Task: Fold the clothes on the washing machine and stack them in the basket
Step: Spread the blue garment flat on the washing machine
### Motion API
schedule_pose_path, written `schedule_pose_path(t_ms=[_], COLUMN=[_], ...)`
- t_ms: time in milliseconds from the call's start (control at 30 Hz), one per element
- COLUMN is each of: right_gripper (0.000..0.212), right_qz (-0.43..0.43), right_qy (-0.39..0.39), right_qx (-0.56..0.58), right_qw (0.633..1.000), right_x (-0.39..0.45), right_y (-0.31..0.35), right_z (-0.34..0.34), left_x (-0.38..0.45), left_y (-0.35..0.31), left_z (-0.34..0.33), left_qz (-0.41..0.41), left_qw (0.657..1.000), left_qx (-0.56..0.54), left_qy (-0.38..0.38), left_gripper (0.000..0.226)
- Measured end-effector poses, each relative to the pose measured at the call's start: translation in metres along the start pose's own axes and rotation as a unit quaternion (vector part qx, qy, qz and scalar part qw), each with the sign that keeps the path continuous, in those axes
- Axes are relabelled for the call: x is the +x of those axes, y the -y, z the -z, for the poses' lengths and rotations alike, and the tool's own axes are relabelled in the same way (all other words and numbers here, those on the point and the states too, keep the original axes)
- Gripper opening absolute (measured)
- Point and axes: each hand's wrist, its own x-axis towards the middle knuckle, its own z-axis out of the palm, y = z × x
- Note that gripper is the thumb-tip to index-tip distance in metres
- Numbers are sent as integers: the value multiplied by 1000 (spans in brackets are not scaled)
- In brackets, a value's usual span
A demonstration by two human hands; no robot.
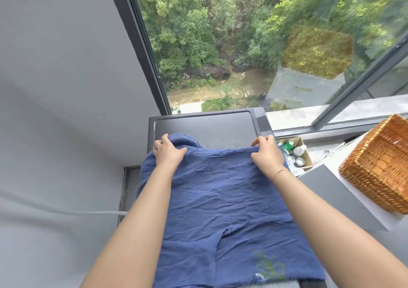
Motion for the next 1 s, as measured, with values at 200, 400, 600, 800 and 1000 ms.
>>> schedule_pose_path(t_ms=[200,400,600,800,1000], right_gripper=[14,19,8,26,21], right_qz=[-24,-25,-4,12,-88], right_qy=[3,-127,-229,-196,-151], right_qx=[-17,42,258,240,180], right_qw=[1000,991,939,951,968], right_x=[-4,-35,-78,-112,-126], right_y=[-9,-29,-54,-82,-93], right_z=[-1,-3,-4,-31,-28], left_x=[-3,-35,-99,-147,-161], left_y=[20,36,64,103,135], left_z=[-11,19,29,16,10], left_qz=[-55,-137,-151,-162,-145], left_qw=[997,968,960,978,986], left_qx=[-19,-194,-213,-108,-69], left_qy=[-48,-75,-95,-75,-47], left_gripper=[14,12,11,17,18])
